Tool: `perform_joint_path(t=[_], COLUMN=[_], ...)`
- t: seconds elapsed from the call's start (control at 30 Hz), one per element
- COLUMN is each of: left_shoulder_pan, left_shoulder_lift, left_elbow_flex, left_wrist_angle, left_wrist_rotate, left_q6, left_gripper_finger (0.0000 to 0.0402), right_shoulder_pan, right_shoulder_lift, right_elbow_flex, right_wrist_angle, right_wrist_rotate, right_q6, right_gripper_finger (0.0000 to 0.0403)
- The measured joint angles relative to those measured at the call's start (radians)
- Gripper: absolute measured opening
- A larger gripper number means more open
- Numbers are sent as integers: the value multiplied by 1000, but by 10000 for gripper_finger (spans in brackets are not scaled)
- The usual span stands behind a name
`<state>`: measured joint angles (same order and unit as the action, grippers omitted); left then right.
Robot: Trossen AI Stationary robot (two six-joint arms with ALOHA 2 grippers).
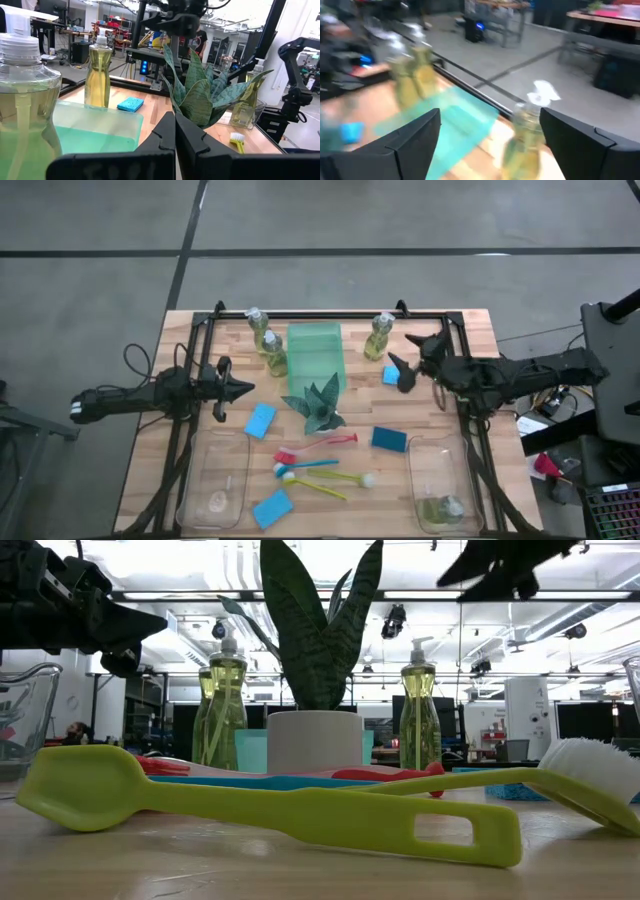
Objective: Pick & Place Kitchen Sink Supplies
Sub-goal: Put the yellow soap dispenser into the right transparent bin
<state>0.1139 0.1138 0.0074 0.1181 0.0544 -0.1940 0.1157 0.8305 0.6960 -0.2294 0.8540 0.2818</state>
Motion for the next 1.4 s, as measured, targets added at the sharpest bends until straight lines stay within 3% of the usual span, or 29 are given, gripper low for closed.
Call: perform_joint_path(t=[0.13, 0.33, 0.47, 0.97, 1.4], left_shoulder_pan=[0, 0, 0, 0, 0], left_shoulder_lift=[0, 0, 0, 0, 0], left_elbow_flex=[0, 0, 0, 0, 0], left_wrist_angle=[0, 0, 0, 0, 0], left_wrist_rotate=[0, 0, 0, 0, 0], left_q6=[0, 0, 0, 0, 0], left_gripper_finger=[0, 0, 0, 0, 0], right_shoulder_pan=[-101, -246, -307, -407, -469], right_shoulder_lift=[50, 113, 150, 305, 341], right_elbow_flex=[0, 0, 0, 0, 0], right_wrist_angle=[-26, -22, -22, 25, 103], right_wrist_rotate=[-40, -188, -232, -306, -356], right_q6=[21, 59, 59, 67, 63], right_gripper_finger=[363, 365, 365, 365, 365])
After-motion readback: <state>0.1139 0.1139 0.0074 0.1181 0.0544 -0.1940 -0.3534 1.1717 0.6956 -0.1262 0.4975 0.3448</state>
